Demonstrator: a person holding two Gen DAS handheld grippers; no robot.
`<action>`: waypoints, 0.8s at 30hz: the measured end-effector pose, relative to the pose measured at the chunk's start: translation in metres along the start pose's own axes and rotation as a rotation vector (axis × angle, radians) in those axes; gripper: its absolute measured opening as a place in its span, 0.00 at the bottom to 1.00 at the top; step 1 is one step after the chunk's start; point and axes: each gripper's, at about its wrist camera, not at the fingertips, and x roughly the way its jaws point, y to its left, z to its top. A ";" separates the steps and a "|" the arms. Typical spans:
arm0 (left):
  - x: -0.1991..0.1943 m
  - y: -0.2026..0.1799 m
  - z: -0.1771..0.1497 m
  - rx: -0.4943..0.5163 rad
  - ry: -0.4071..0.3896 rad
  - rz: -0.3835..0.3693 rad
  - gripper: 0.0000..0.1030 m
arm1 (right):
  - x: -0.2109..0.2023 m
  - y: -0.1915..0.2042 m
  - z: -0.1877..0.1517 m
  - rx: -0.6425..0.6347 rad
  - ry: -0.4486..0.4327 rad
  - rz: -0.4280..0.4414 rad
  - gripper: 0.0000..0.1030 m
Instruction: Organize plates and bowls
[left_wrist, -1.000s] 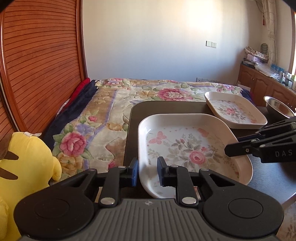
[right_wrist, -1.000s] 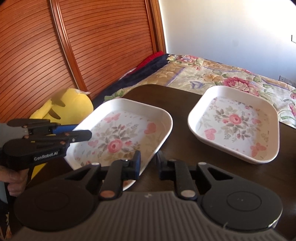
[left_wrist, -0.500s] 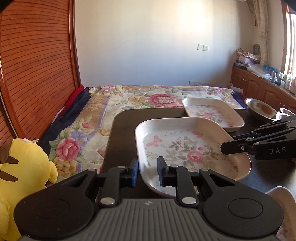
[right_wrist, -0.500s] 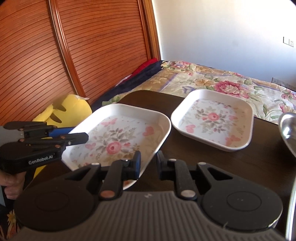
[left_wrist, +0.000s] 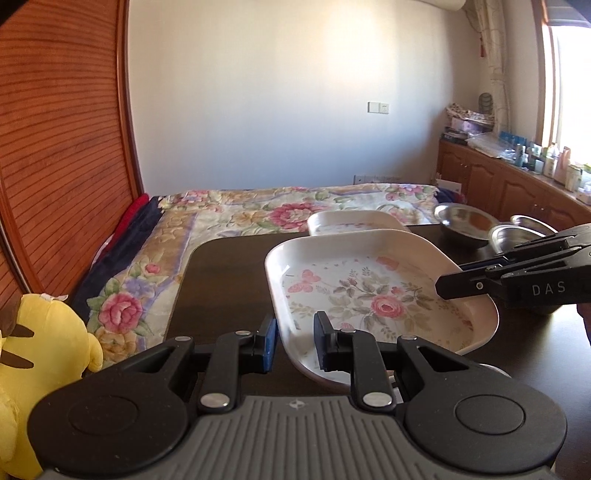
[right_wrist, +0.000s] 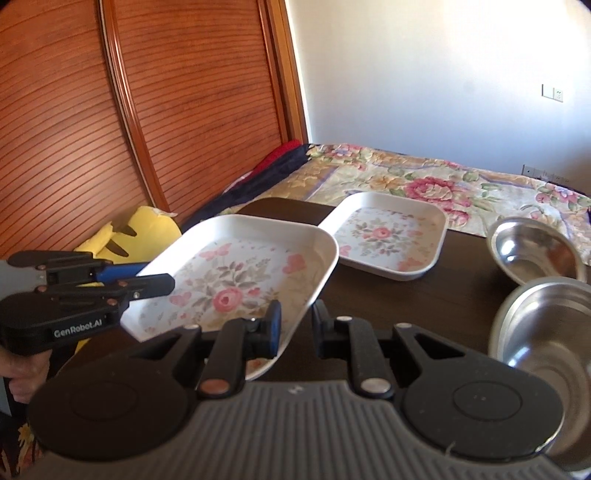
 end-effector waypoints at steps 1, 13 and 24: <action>-0.004 -0.004 0.000 0.005 -0.005 -0.002 0.23 | -0.005 -0.001 -0.002 0.001 -0.006 -0.003 0.19; -0.044 -0.045 -0.014 0.041 -0.032 -0.036 0.23 | -0.054 -0.011 -0.029 0.025 -0.053 -0.028 0.19; -0.068 -0.062 -0.026 0.069 -0.036 -0.056 0.23 | -0.083 -0.011 -0.049 0.061 -0.087 -0.032 0.19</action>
